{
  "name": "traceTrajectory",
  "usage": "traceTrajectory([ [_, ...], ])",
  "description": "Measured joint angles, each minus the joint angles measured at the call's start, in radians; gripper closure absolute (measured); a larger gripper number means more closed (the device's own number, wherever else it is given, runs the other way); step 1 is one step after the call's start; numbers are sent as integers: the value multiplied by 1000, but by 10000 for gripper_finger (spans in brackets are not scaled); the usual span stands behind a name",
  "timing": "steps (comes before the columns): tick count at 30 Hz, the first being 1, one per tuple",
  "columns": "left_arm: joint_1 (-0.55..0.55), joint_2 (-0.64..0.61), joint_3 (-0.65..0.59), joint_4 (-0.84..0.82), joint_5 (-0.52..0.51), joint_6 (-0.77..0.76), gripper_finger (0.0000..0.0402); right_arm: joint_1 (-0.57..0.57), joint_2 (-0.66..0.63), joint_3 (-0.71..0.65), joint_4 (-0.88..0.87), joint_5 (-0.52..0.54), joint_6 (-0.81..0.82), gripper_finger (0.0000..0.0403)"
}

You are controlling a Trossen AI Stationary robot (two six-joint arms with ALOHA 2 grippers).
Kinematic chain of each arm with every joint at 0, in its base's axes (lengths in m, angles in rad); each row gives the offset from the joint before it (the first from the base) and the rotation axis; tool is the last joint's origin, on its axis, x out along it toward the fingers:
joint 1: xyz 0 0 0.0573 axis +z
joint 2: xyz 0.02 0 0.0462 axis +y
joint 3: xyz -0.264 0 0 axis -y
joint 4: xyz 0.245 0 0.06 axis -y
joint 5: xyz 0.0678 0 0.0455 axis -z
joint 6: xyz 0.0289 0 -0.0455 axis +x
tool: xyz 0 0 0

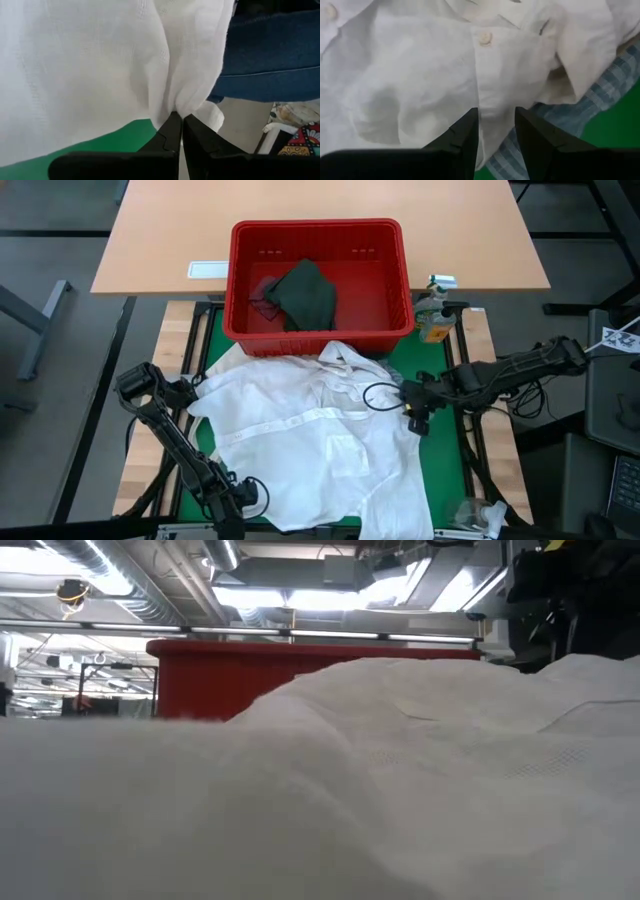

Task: Fold Laundry from Bin
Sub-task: Fold the white polo shirt

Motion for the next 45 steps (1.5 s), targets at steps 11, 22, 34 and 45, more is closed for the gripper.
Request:
traceTrajectory([
  [11,0,0,0,0,-3,-6,395,-6,14,-2,2,-29,0,276],
  [22,0,0,0,1,-56,-8,395,-5,132,-3,5,-51,-59,304],
  [34,0,0,0,1,-44,-11,395,-5,142,152,-281,46,-45,393],
  [45,0,0,0,2,-44,-11,395,-4,142,236,-653,-42,164,398],
])
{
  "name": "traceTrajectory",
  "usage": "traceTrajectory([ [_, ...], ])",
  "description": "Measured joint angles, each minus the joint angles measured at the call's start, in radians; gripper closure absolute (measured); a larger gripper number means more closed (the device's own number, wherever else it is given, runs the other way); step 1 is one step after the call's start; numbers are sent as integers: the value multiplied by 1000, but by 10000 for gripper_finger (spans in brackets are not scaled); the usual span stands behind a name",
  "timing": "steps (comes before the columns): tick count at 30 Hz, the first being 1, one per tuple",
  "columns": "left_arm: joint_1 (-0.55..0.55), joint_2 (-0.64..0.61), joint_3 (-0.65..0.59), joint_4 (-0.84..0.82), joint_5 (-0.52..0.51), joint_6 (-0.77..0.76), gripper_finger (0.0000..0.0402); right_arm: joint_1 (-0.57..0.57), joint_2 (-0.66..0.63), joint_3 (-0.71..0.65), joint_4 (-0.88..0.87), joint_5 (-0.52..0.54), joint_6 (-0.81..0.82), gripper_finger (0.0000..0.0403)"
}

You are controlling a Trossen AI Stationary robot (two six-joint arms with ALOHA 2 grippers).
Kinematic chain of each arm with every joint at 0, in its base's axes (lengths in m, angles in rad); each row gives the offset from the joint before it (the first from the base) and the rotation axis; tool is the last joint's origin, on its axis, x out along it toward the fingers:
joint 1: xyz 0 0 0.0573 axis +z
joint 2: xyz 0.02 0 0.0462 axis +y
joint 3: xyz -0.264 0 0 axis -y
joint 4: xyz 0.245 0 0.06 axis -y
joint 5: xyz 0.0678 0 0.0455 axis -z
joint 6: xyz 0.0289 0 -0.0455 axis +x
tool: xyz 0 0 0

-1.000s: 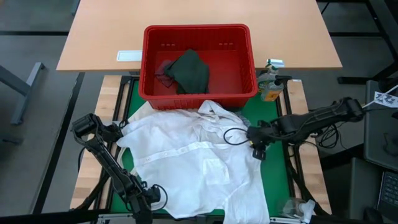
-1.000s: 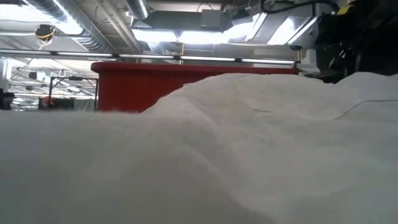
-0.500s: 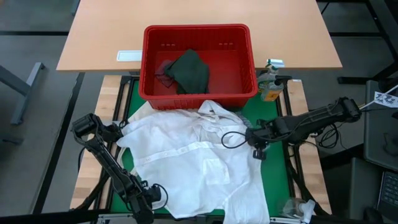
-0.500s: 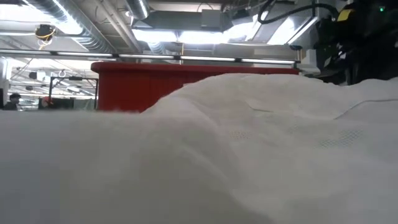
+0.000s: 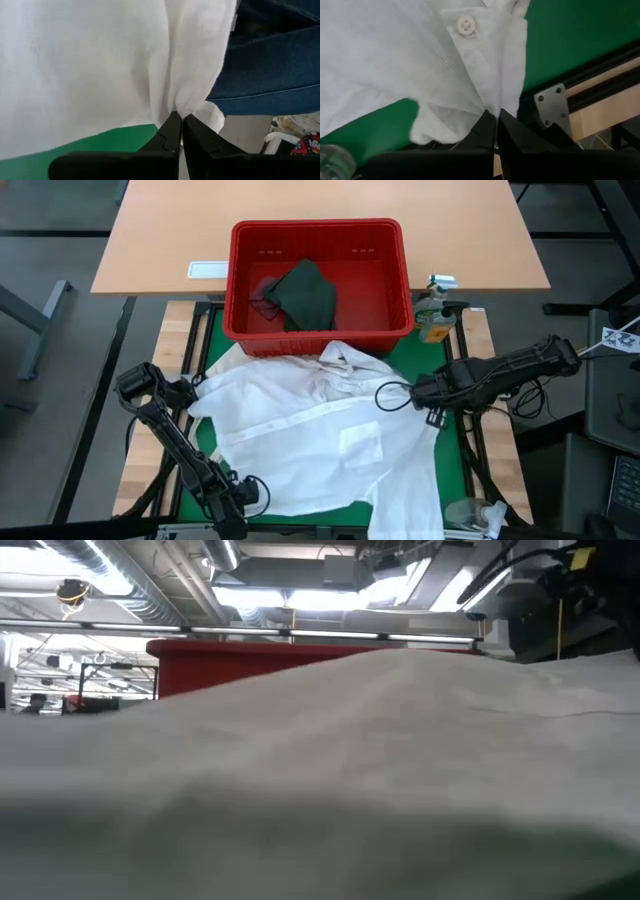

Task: Fold Laundry from Bin
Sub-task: Fold the white polo shirt

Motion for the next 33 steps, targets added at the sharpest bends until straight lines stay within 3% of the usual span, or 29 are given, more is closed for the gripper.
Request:
traceTrajectory([
  [8,0,0,0,3,-7,-92,386,-1,4,-1,5,10,-2,387],
  [15,4,0,-1,15,-8,-130,340,-1,4,-1,7,-6,-2,387],
  [18,18,0,-1,66,-59,-129,317,-1,4,-2,7,-6,-2,386],
  [22,56,0,-1,125,-71,-75,296,-1,4,-2,7,-6,-2,384],
  [33,87,0,-1,126,58,-68,288,-1,4,-2,2,-6,-4,276],
])
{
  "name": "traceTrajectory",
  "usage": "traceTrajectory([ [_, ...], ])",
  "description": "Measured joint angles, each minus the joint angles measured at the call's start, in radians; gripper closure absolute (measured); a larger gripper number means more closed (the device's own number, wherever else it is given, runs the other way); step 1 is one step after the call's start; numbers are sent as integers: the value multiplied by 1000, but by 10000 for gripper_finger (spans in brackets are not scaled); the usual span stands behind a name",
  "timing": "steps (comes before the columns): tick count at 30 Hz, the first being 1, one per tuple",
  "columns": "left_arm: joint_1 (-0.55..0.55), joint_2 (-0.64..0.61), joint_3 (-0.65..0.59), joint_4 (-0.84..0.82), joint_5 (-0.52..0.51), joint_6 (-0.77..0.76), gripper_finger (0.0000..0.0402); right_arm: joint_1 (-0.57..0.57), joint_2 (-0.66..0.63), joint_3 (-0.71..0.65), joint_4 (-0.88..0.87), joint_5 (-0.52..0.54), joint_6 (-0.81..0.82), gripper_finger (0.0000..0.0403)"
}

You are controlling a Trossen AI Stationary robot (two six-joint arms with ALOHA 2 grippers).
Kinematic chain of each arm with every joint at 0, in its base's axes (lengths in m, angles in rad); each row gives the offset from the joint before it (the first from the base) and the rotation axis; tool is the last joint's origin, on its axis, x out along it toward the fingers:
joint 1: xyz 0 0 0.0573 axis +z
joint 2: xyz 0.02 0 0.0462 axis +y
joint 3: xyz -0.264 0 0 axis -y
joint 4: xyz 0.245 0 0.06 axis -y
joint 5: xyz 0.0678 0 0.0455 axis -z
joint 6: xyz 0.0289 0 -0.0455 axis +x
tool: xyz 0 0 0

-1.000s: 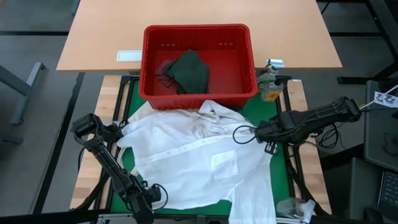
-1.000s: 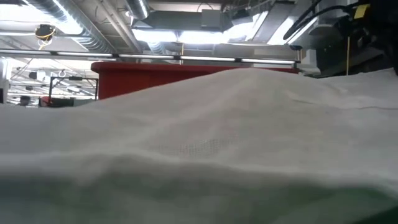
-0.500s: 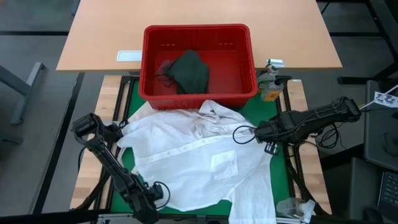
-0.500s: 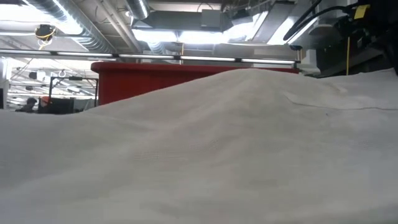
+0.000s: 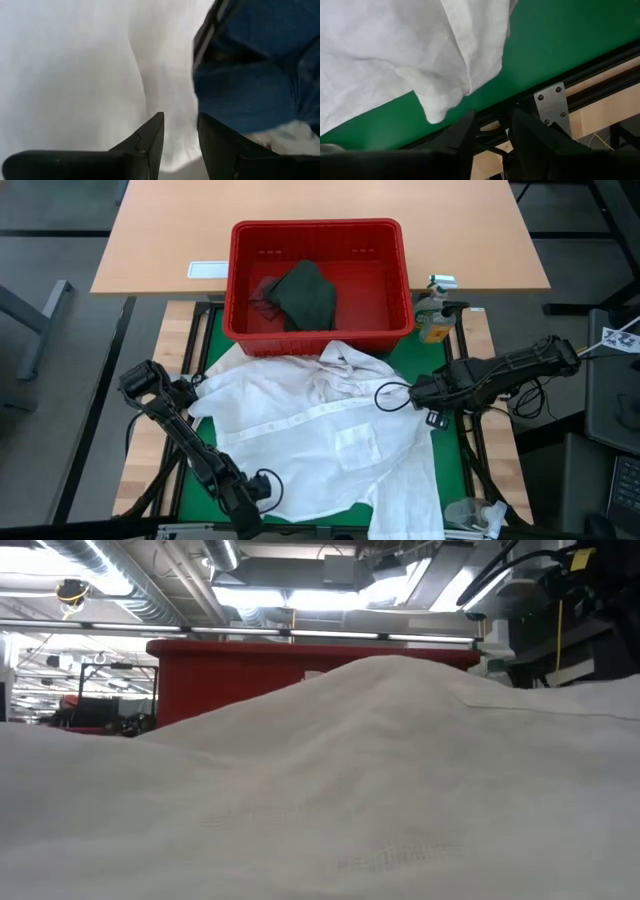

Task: Fold Laundry from Bin
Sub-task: Fold the white polo shirt

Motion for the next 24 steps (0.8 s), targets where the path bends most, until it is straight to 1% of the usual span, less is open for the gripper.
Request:
traceTrajectory([
  [2,-2,-2,0,0,57,0,288,0,0,0,-1,-1,-1,266],
  [3,-7,-7,0,-1,70,0,288,0,0,1,-1,-9,-1,263],
  [7,-34,-51,0,-5,67,-19,288,0,-5,51,-2,-23,-19,260],
  [10,-61,-96,0,-34,35,-66,288,0,-5,121,-1,-14,-45,260],
  [13,-97,-126,0,-41,-33,-139,288,0,-5,190,26,21,-56,260],
  [16,-134,-129,0,-33,-101,-217,288,0,-4,224,154,39,-55,260],
  [19,-167,-129,0,-37,-160,-261,288,0,-4,222,330,23,-64,260],
  [21,-186,-129,0,-63,-194,-303,288,1,4,211,446,10,-87,260],
  [24,-213,-127,0,-131,-266,-413,288,1,24,194,574,-4,-121,260],
])
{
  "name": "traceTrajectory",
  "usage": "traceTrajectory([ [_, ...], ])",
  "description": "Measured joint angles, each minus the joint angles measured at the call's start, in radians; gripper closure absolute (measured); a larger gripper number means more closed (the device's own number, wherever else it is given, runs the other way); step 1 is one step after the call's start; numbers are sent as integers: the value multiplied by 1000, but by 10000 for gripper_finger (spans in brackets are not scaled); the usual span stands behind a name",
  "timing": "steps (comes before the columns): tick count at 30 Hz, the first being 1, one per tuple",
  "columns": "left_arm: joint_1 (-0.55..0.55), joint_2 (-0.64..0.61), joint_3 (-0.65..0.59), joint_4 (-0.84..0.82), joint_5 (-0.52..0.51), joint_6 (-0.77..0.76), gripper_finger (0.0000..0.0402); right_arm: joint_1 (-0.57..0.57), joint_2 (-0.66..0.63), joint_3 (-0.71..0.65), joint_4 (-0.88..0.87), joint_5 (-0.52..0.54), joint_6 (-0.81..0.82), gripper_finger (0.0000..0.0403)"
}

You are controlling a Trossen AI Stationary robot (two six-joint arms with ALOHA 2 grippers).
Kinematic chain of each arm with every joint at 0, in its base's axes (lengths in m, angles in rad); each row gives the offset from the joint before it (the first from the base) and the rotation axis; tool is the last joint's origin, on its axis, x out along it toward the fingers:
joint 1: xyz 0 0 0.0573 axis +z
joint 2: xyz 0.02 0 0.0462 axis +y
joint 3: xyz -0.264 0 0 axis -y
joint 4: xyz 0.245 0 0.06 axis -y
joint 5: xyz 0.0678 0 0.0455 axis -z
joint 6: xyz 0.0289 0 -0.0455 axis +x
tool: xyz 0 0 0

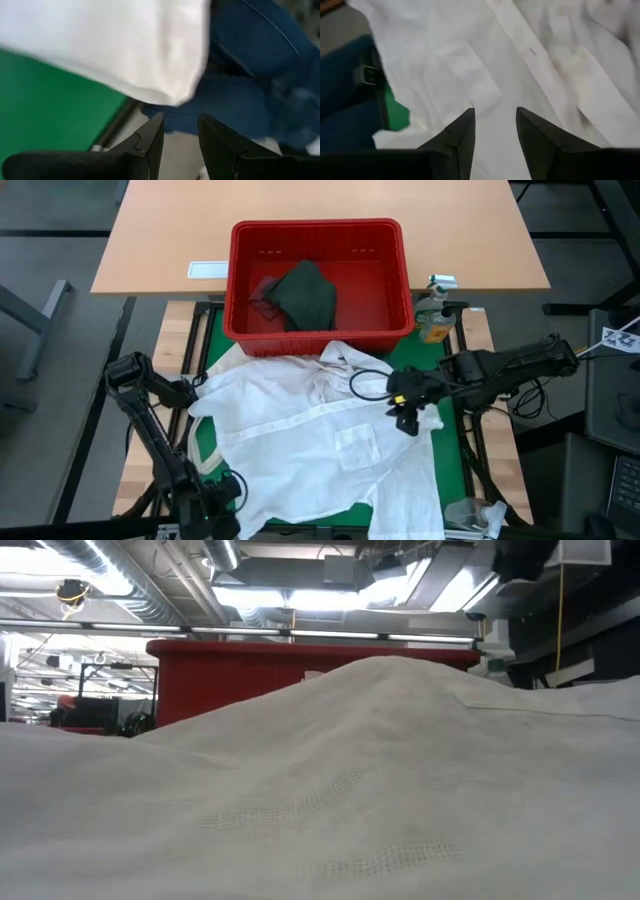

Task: Fold Laundry from Bin
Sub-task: Fold the white polo shirt

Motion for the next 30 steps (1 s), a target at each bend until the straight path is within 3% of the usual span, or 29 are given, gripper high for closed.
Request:
traceTrajectory([
  [9,0,78,1,-274,-33,-274,288,0,103,-11,69,-22,-13,260],
  [18,106,125,1,-278,-134,-146,288,0,210,-11,68,-23,-14,260],
  [23,168,128,1,-279,-141,-58,288,0,232,-12,66,-56,-44,260],
  [26,185,140,2,-281,-123,-18,289,0,234,-12,66,-75,-61,260],
  [30,189,189,3,-287,-14,-2,299,0,234,-12,62,-76,-62,260],
])
